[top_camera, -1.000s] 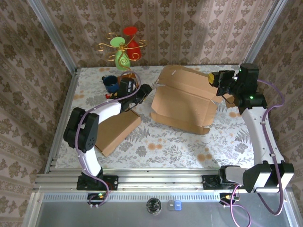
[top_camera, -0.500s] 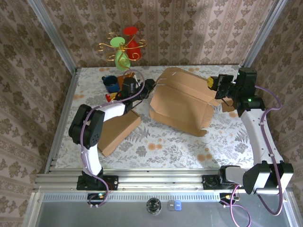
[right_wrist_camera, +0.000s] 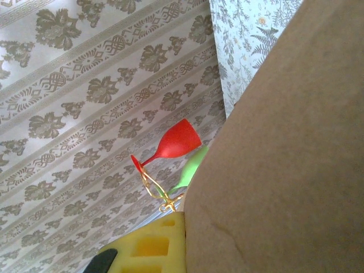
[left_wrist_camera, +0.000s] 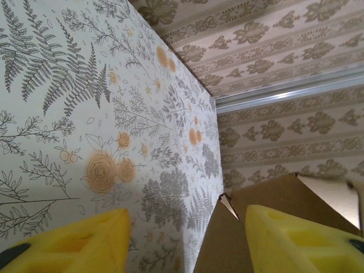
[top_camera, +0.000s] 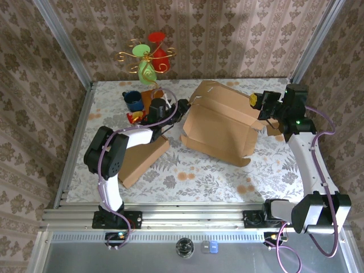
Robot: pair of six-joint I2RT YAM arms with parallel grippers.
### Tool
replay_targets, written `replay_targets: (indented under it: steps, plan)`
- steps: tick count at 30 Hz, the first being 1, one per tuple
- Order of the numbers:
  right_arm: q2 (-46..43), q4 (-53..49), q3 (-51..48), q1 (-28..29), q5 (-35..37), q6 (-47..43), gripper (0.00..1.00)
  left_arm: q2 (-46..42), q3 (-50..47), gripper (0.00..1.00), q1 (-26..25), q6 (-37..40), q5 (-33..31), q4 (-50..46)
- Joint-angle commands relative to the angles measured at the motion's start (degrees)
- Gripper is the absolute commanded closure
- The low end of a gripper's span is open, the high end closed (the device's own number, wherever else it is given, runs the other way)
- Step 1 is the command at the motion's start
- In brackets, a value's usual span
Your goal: Fold the paper box
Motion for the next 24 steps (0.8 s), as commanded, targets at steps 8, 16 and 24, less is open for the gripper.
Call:
replay_targets:
  steps: [8,16,24]
  plan:
    - [1.0,1.7,-0.4,0.3,-4.6,2.4,1.00,-6.1,0.0,0.31,-1.9,14.1,4.2,-8.1]
    - [0.7,0.8,-1.1,0.3,-5.8,2.1,1.00,-7.5,0.9,0.27,-1.4,20.4,4.7,-16.3]
    - [1.7,1.8,-1.7,0.3,-5.5,0.4,1.00,-6.3,6.2,0.27,-4.3,28.6,4.8,-26.7]
